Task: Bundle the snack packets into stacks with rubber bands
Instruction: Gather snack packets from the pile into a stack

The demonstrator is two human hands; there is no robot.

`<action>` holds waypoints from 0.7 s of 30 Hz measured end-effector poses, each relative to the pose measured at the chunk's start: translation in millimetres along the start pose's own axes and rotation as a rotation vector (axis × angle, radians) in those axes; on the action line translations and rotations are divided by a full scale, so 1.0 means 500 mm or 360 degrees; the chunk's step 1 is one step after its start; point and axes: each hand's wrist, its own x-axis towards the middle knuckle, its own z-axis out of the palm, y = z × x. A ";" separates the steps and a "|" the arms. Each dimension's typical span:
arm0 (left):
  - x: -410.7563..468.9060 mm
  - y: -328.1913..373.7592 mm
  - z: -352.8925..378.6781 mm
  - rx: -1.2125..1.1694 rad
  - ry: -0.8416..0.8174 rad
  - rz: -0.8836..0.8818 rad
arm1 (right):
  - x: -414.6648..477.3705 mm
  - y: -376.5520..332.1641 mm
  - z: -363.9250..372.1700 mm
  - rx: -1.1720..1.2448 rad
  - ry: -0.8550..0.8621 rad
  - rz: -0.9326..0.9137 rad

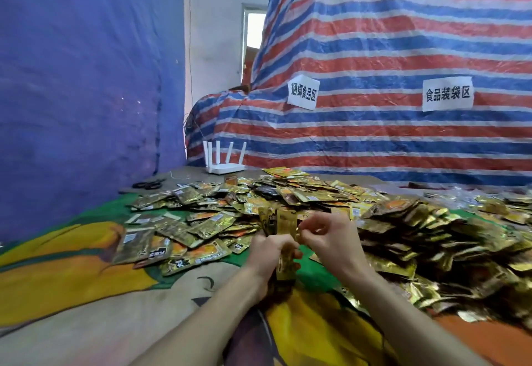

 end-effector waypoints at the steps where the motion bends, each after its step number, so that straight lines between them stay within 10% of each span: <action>1: 0.004 -0.002 0.001 0.0014 0.0022 -0.0001 | -0.005 0.009 0.008 -0.0063 0.0024 -0.0051; 6: 0.016 0.003 -0.007 -0.0016 0.0052 -0.0059 | -0.006 0.030 0.017 -0.0168 0.0118 -0.0155; 14: 0.001 0.021 -0.031 -0.0578 -0.0647 -0.0237 | -0.016 0.053 -0.022 0.0158 -0.0220 0.0313; 21: 0.001 0.030 -0.042 -0.0768 -0.0719 -0.0244 | -0.009 0.020 -0.054 0.2213 -0.0355 0.0805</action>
